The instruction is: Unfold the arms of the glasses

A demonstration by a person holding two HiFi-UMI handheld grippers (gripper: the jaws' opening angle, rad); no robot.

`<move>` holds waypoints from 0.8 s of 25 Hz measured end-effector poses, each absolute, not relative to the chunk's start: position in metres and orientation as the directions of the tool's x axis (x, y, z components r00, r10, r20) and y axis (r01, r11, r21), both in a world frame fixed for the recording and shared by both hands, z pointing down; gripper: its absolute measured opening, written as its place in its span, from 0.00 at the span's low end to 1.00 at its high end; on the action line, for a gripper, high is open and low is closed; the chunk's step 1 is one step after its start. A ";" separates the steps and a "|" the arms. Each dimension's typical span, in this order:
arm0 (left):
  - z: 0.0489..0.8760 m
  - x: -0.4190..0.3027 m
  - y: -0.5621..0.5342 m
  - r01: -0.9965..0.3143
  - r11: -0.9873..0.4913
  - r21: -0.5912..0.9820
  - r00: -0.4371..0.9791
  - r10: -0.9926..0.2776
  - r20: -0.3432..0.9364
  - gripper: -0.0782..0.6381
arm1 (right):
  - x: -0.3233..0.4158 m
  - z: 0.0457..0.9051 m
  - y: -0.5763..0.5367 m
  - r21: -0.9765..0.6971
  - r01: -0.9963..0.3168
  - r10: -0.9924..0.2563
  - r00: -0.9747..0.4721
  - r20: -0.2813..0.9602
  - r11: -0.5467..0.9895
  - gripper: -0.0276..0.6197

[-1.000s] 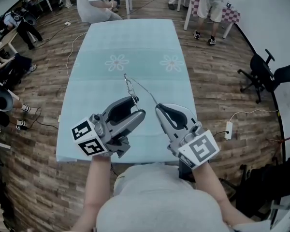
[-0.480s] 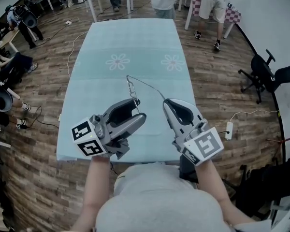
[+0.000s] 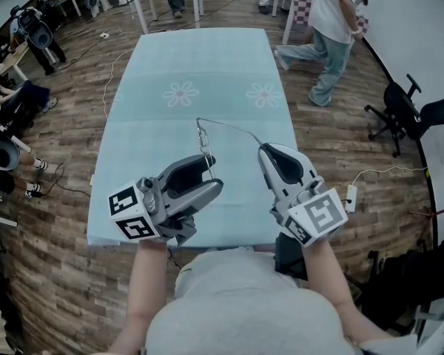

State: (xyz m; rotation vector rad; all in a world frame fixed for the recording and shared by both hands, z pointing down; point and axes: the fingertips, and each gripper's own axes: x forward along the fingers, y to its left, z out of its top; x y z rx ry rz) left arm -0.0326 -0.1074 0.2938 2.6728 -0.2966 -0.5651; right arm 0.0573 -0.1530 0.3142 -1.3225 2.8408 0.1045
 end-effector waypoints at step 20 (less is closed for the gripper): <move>0.296 -0.038 -0.081 -0.004 -0.913 0.407 0.912 -0.170 -0.373 0.44 | 0.071 0.324 -0.166 0.058 -0.788 -0.789 -0.614 0.000 0.613 0.09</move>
